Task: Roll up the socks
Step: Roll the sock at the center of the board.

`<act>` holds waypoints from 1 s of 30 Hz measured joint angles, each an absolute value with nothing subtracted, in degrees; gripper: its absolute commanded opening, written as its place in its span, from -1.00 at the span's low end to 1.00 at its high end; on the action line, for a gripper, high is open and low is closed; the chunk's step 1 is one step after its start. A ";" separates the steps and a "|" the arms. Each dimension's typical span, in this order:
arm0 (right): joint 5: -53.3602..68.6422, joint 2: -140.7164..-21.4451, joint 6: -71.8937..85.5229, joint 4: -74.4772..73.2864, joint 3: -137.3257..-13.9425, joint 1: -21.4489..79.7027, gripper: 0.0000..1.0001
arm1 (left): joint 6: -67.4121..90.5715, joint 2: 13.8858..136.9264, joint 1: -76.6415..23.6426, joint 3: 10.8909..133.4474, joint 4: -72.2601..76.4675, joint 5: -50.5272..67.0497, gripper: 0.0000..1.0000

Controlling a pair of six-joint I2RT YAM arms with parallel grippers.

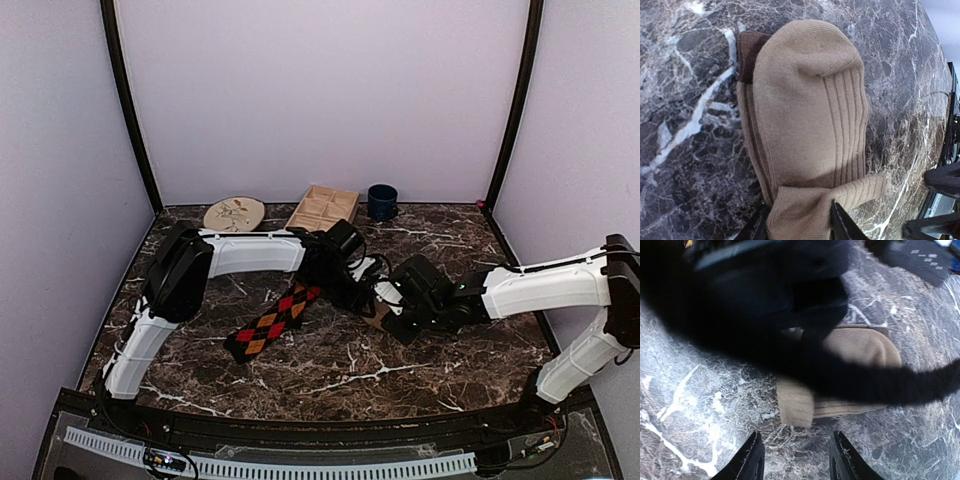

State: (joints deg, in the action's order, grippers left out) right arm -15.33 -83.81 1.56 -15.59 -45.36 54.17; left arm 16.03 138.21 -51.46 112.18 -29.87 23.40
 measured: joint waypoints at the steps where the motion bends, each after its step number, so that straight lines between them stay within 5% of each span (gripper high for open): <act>1: -15.46 -84.14 1.48 -15.53 -45.36 54.46 -0.13 | 16.01 138.37 -51.37 112.46 -30.22 23.92 -0.17; 30: -18.11 -93.97 0.78 -14.85 -50.06 56.18 -0.15 | 12.32 142.58 -49.50 119.57 -37.93 31.44 -0.22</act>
State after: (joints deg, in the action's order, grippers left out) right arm -18.11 -93.97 0.78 -14.85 -50.06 56.18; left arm 12.32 142.58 -49.50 119.57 -37.93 31.44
